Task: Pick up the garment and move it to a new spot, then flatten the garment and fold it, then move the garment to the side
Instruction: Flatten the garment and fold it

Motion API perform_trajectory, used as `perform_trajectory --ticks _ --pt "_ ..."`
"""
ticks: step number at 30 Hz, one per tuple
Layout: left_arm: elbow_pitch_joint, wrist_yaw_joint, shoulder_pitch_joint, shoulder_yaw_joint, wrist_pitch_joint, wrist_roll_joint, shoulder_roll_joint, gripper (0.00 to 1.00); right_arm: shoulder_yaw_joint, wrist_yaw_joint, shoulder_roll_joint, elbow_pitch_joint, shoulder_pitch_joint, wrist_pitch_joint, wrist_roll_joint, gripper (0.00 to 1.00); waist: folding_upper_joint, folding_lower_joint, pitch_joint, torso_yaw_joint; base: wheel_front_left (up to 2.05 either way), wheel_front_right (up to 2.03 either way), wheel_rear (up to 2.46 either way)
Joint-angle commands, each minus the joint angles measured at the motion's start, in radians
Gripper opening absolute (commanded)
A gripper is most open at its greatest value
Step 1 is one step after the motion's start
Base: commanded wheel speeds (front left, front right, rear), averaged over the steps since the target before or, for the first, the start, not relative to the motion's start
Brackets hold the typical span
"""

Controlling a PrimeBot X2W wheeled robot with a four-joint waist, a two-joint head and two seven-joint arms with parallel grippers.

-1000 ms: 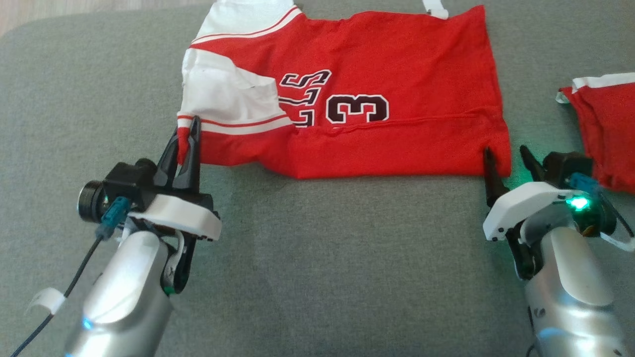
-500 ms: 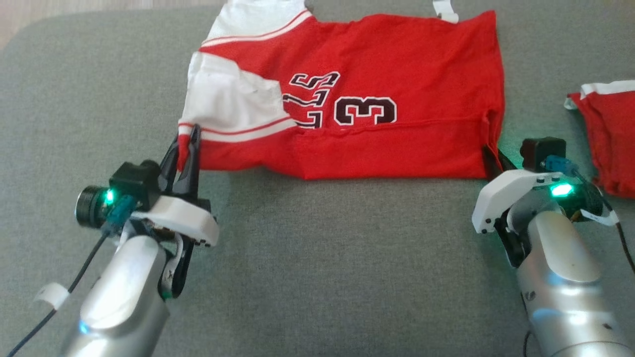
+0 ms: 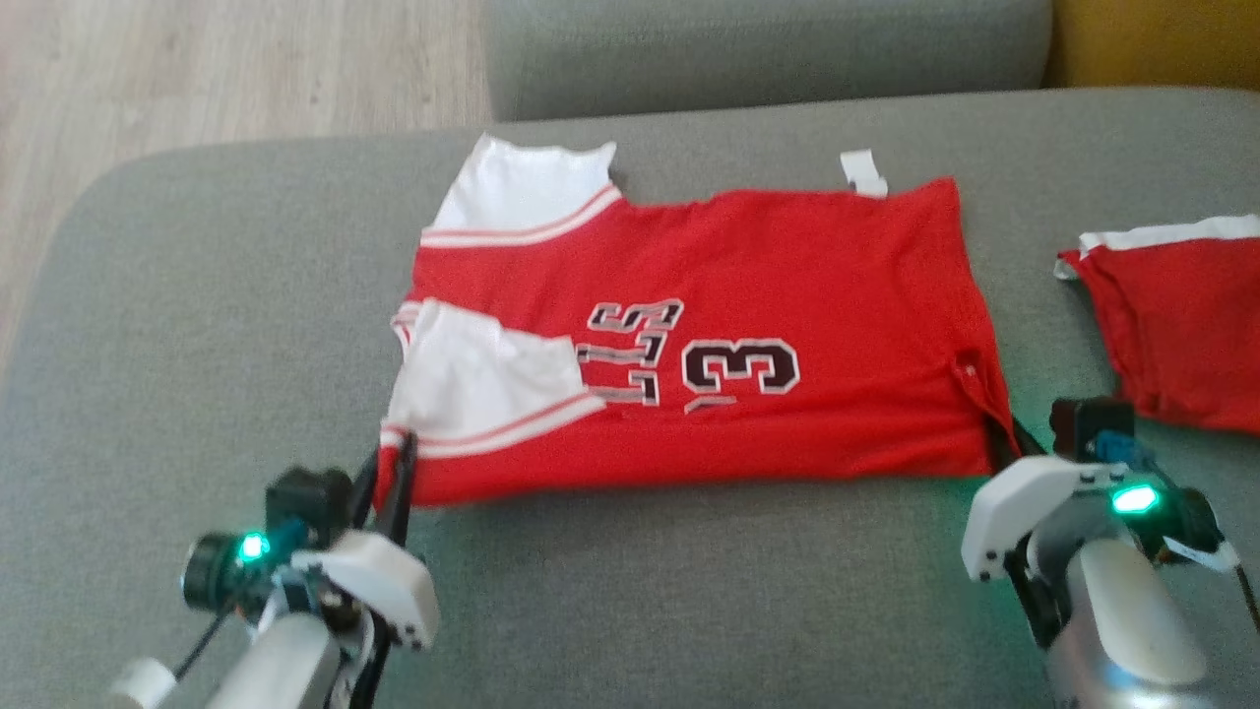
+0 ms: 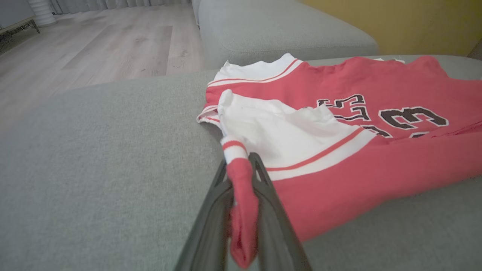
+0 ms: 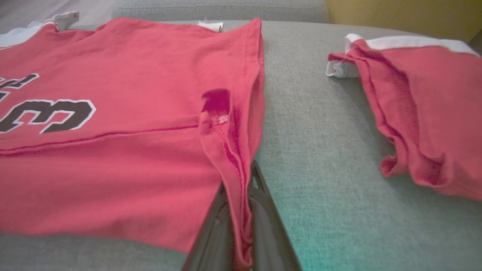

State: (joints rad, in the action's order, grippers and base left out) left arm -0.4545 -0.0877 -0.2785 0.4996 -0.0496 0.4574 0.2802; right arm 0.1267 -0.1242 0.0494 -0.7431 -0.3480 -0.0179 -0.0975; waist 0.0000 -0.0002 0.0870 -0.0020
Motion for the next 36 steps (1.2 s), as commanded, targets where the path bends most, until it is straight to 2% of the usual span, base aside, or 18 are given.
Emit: perform_trajectory --ticks 1,8,12,17,18,20,27,31,36 --pt "0.02 -0.001 -0.007 -0.027 0.003 0.003 0.041 0.0 -0.035 -0.007 0.014 0.065 0.012 -0.016 0.016 0.0 0.0 0.0002 -0.03 -0.002 0.0 0.0 0.0" --pt "0.053 -0.019 0.074 -0.025 0.011 0.023 0.05 0.0 -0.072 -0.007 0.065 0.259 0.151 -0.125 0.111 0.0 0.0 0.0002 -0.055 0.001 0.0 0.0 0.0" --pt "0.07 -0.026 0.088 -0.02 0.017 0.027 0.049 0.0 -0.072 -0.007 0.065 0.366 0.213 -0.177 0.147 0.0 0.0 0.0002 -0.049 0.003 0.0 0.0 0.0" --pt "0.067 -0.023 0.079 -0.014 0.02 0.033 0.041 0.0 -0.061 -0.007 0.045 0.432 0.245 -0.2 0.16 0.0 0.0 0.0002 -0.03 0.002 0.0 0.0 0.0" --pt "0.063 -0.021 0.074 -0.012 0.021 0.033 0.04 0.1 -0.055 -0.007 0.04 0.442 0.244 -0.19 0.158 1.0 0.0 0.0002 -0.027 0.002 0.0 0.0 0.0" --pt "0.056 -0.023 0.06 -0.016 0.014 0.034 0.037 1.0 -0.056 -0.007 0.03 0.454 0.24 -0.173 0.158 1.0 0.0 0.0002 -0.017 0.004 0.0 0.0 0.0" --pt "0.077 -0.031 0.005 -0.052 -0.082 0.042 0.018 1.0 -0.077 -0.007 0.015 0.503 0.206 -0.008 0.185 1.0 0.0 0.0002 0.012 0.013 0.0 0.0 0.0" --pt "0.125 0.013 -0.055 -0.065 -0.174 0.03 0.019 1.0 -0.101 -0.007 0.006 0.509 0.173 0.121 0.21 1.0 0.0 0.0002 0.052 0.011 0.0 0.0 0.0" --pt "0.135 0.064 -0.182 -0.068 -0.157 0.015 0.054 1.0 -0.106 -0.007 0.003 0.494 0.125 0.176 0.205 1.0 0.0 0.0002 0.117 -0.009 0.0 0.0 0.0"
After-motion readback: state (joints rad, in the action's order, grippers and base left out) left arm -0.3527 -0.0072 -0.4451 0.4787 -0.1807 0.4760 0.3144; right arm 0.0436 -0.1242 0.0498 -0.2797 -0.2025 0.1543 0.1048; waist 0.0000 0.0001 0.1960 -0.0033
